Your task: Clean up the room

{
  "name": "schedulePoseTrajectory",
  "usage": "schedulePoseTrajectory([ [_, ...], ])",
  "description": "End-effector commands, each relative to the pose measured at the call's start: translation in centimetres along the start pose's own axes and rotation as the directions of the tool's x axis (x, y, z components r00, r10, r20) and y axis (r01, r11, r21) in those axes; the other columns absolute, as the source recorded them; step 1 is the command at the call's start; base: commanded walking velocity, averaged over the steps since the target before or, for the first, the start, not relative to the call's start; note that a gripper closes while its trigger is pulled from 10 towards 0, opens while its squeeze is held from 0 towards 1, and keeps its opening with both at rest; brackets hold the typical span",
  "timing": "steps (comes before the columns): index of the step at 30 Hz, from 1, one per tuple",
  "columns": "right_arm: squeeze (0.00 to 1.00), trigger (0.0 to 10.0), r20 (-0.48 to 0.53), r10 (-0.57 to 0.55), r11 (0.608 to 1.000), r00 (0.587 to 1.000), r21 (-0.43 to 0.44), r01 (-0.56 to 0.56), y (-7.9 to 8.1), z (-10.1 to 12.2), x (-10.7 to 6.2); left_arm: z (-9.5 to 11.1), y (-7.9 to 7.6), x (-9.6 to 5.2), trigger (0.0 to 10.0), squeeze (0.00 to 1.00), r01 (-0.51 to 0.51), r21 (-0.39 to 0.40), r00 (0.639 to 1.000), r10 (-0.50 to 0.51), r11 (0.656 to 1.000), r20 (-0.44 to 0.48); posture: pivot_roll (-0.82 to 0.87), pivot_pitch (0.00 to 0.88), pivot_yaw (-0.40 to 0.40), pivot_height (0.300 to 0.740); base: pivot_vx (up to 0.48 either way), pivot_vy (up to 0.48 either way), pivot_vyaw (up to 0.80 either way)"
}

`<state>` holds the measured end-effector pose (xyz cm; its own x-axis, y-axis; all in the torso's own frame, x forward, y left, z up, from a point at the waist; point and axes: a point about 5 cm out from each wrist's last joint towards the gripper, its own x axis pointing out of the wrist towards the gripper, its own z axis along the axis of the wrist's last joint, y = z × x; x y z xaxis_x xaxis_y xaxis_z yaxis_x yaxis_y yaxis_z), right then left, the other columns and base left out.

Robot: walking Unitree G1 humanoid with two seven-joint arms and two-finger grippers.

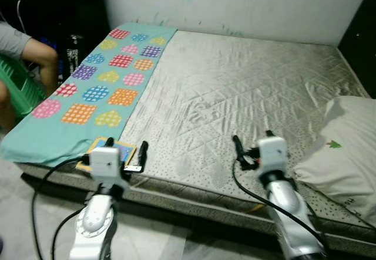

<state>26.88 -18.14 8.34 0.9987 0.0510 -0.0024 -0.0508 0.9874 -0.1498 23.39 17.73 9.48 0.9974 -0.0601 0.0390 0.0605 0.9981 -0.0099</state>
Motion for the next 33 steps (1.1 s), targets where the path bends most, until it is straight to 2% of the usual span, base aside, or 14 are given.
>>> schedulePoseTrajectory([
  [1,0.00,10.0,0.008,0.009,1.000,1.000,0.010,-0.009,-0.7,0.6,-1.2,0.4,0.7,-1.0,10.0,0.00,-0.004,0.006,1.000,0.004,1.000,-0.003,0.02,0.118,-0.001,0.731,0.000,0.000,0.00],
  [4,0.00,10.0,-0.021,0.043,0.999,0.999,-0.006,-0.043,-1.2,0.5,-3.5,0.0,1.6,-3.0,10.0,0.00,-0.018,0.016,0.999,0.019,1.000,-0.046,0.02,0.126,-0.011,0.731,0.000,0.000,0.00],
  [8,0.00,10.0,-0.052,0.076,0.997,0.996,-0.014,-0.076,-1.2,0.4,-4.7,-0.3,1.6,-4.0,10.0,0.00,-0.038,0.014,0.997,0.039,0.999,-0.072,0.01,0.130,-0.029,0.731,0.000,0.000,0.00],
  [22,0.00,10.0,-0.094,0.069,0.997,0.993,-0.013,-0.071,-0.9,0.5,-4.5,-0.7,0.9,-4.2,10.0,0.00,-0.036,-0.016,0.994,0.034,0.999,-0.107,0.01,0.132,-0.035,0.731,0.000,0.000,0.00],
  [28,0.00,10.0,-0.111,0.047,0.999,0.993,-0.001,-0.047,-0.9,0.4,-4.2,-0.4,0.6,-3.8,10.0,0.00,-0.021,-0.022,0.994,0.019,1.000,-0.107,0.01,0.141,-0.022,0.731,0.000,0.000,-0.67],
  [33,0.00,10.0,-0.100,0.045,0.999,0.994,0.010,-0.044,-0.3,0.5,-3.9,-0.4,0.3,-3.6,10.0,0.00,-0.005,-0.025,0.994,0.002,1.000,-0.112,0.02,0.146,-0.021,0.731,0.000,0.000,-0.80],
])
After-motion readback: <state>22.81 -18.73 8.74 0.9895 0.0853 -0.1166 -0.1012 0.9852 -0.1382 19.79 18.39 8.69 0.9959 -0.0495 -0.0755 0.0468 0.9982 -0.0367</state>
